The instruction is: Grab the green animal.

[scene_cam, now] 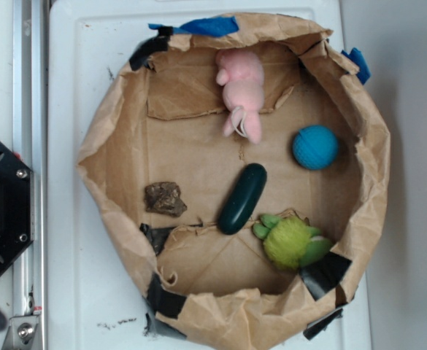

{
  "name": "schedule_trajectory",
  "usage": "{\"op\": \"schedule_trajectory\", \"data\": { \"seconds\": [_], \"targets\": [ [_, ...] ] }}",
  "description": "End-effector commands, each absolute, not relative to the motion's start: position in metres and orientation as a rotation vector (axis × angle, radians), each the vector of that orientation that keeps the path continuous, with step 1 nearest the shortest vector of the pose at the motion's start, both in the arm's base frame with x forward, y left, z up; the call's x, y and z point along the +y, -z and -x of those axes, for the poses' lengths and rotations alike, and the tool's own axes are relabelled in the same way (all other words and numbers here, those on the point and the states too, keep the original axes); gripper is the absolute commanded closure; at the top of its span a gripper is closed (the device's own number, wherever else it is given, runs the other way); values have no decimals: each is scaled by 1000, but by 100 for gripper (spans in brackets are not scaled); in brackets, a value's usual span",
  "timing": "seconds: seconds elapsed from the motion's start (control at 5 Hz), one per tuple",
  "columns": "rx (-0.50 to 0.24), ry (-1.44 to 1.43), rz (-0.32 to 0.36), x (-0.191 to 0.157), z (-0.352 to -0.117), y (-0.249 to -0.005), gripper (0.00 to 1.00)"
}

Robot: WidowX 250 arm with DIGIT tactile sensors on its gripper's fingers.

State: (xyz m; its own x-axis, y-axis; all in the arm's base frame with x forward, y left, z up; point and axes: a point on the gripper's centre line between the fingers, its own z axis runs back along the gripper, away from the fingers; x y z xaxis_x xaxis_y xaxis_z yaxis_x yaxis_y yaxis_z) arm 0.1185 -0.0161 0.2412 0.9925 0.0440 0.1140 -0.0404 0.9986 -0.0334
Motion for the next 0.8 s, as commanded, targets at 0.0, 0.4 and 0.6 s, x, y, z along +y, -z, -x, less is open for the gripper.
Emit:
{"op": "schedule_trajectory", "data": {
  "seconds": [0.0,0.4,0.6],
  "targets": [
    [-155,-69,-44,-17,-175,-224,0],
    [-204,58,-66,-17,-217,-206,0],
    [-250,182,-45,-17,-225,-193,0]
  ]
}}
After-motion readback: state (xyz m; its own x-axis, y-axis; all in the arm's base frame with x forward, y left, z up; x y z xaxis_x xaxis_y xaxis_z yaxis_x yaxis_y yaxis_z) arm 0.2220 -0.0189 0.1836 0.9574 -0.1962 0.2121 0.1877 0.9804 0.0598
